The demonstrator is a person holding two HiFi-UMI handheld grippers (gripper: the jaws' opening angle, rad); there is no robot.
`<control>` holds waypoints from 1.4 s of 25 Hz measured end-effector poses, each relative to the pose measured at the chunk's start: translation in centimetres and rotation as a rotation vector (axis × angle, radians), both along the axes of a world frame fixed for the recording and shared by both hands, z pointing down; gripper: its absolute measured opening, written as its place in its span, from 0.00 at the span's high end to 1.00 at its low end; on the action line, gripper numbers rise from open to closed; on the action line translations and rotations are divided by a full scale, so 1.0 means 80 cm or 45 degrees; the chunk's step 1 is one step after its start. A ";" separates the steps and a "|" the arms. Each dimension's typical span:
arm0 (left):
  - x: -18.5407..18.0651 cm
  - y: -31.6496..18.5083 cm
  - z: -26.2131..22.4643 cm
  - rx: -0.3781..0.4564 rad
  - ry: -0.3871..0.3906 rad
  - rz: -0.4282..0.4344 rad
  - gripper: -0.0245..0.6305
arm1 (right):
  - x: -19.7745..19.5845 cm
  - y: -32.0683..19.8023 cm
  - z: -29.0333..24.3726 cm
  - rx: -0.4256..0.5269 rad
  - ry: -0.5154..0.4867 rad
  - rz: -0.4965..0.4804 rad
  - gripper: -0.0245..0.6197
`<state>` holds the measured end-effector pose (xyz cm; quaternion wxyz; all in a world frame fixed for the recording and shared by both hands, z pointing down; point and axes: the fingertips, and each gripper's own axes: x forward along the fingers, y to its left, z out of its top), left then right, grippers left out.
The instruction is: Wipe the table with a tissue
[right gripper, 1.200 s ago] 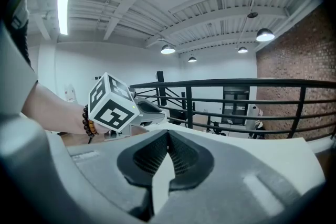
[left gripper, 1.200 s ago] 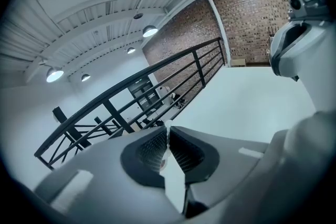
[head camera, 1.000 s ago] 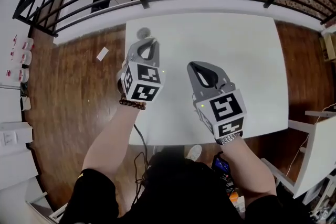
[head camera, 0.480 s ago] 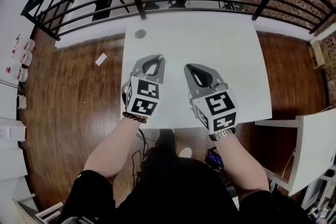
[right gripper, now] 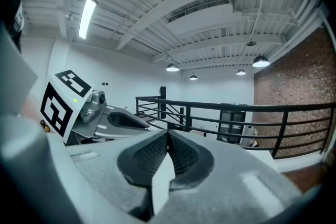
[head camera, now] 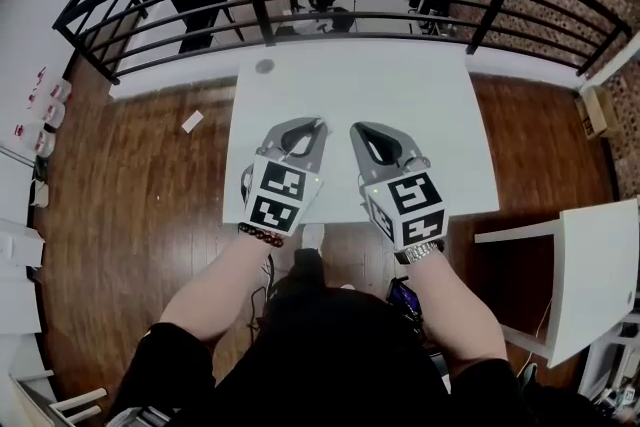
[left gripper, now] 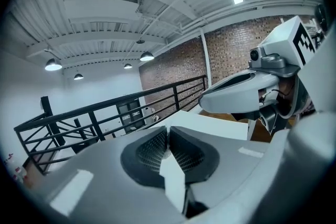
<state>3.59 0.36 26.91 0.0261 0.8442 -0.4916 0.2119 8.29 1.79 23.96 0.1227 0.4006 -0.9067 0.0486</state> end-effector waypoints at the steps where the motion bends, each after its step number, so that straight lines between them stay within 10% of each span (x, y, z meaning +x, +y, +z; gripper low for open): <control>1: 0.006 0.010 -0.004 0.003 0.007 0.006 0.91 | 0.003 0.008 -0.003 0.007 -0.001 -0.001 0.97; 35: 0.033 0.175 -0.038 0.023 0.152 0.045 0.91 | 0.009 0.144 -0.023 0.071 -0.005 -0.053 0.97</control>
